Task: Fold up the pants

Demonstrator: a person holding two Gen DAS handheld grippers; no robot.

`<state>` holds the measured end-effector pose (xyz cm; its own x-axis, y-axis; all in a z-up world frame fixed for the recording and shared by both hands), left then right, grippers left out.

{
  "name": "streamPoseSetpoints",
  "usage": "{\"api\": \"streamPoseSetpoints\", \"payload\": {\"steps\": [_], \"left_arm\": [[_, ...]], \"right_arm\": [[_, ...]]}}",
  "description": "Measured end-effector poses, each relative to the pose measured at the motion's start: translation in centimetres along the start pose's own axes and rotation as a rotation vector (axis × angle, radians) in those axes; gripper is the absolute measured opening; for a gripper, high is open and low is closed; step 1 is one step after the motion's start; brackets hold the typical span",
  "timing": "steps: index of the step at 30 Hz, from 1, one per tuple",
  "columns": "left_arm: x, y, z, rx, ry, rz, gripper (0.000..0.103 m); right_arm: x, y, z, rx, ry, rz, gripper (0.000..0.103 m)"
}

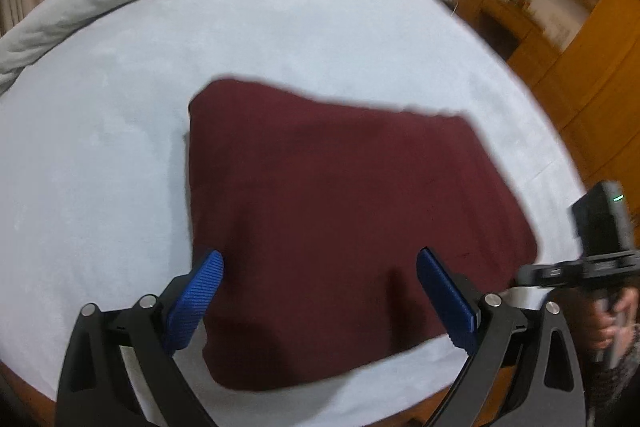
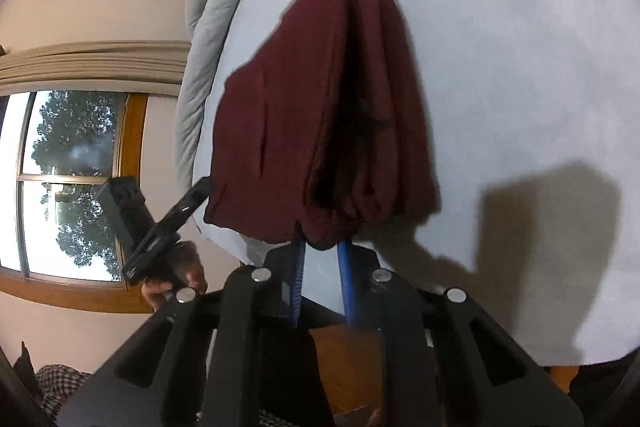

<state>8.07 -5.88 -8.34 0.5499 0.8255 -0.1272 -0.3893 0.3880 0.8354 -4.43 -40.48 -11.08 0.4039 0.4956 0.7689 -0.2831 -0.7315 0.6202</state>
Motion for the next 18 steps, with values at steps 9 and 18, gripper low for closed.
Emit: {"api": "streamPoseSetpoints", "payload": {"steps": [9, 18], "left_arm": [[-1.0, 2.9, 1.4, -0.09, 0.008, -0.023, 0.098], [-2.6, -0.6, 1.7, -0.029, -0.04, -0.029, 0.098]], "right_arm": [[6.6, 4.1, -0.5, -0.152, 0.284, -0.22, 0.026], [7.7, -0.3, 1.5, -0.121, 0.307, -0.239, 0.026]]}}
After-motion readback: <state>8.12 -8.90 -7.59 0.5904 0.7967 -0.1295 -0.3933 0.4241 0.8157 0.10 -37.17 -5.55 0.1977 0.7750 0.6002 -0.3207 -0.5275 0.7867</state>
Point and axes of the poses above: each gripper's, at about its wrist camera, not at the fingertips, and y roughly against the way its jaws point, x to its left, z to its top, the point moved 1 cm from there along -y, roughly the way its jaws point, and after that the axes turned 13 degrees about -y, right-handed, at the moved point
